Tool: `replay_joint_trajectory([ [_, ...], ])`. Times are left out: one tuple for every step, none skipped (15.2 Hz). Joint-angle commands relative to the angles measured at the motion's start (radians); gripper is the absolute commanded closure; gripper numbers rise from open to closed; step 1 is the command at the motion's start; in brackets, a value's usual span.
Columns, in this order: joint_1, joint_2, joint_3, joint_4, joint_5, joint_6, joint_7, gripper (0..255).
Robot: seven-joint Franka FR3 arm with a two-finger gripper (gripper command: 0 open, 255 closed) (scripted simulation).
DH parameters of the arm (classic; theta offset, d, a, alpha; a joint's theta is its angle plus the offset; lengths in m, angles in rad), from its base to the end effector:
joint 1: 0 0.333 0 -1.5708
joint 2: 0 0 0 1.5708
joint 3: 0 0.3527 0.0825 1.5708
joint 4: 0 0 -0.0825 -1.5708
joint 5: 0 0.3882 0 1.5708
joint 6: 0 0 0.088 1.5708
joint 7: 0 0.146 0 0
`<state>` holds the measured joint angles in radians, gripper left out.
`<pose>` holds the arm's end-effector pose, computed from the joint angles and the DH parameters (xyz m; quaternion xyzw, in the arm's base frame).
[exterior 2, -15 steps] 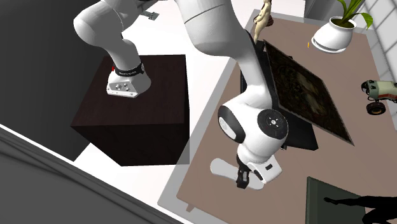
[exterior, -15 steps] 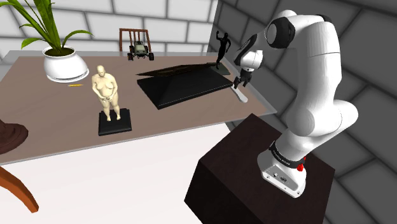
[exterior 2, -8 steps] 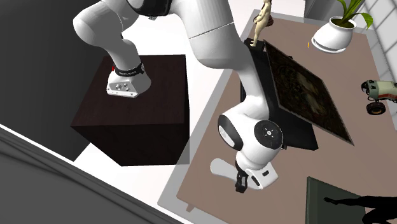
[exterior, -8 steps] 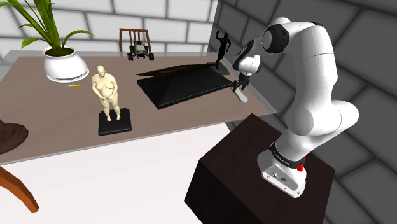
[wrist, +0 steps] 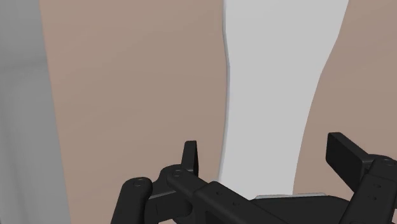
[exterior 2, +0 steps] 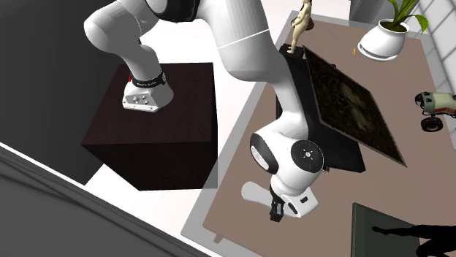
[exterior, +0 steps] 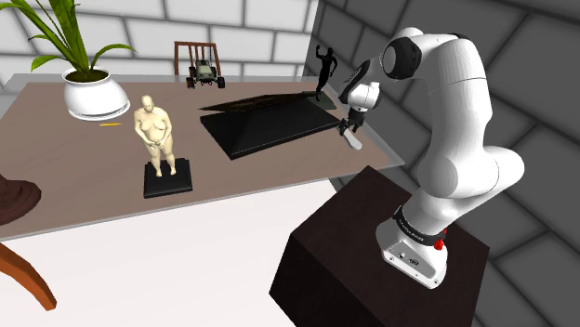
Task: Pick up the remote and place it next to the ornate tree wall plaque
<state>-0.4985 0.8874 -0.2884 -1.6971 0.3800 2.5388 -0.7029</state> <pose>0.4994 -0.4768 0.0762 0.9890 -0.1478 0.0012 0.0068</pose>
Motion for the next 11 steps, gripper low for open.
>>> replay_joint_trajectory([
  [0.0,0.0,0.0,0.0,0.0,0.0,0.0,255],
  [0.0,0.0,0.0,0.0,0.0,0.0,0.0,255],
  [0.0,0.0,0.0,0.0,0.0,0.0,0.0,255],
  [0.0,0.0,0.0,0.0,0.0,0.0,0.0,255],
  [0.0,0.0,0.0,0.0,0.0,0.0,0.0,255],
  [0.0,0.0,0.0,0.0,0.0,0.0,0.0,255],
  [0.0,0.0,0.0,0.0,0.0,0.0,0.0,255],
  [0.0,0.0,0.0,0.0,0.0,0.0,0.0,255],
  [0.0,0.0,0.0,0.0,0.0,0.0,0.0,255],
  [0.0,0.0,0.0,0.0,0.0,0.0,0.0,255],
  [0.003,-0.012,-0.003,-0.006,-0.003,-0.006,0.001,255],
])
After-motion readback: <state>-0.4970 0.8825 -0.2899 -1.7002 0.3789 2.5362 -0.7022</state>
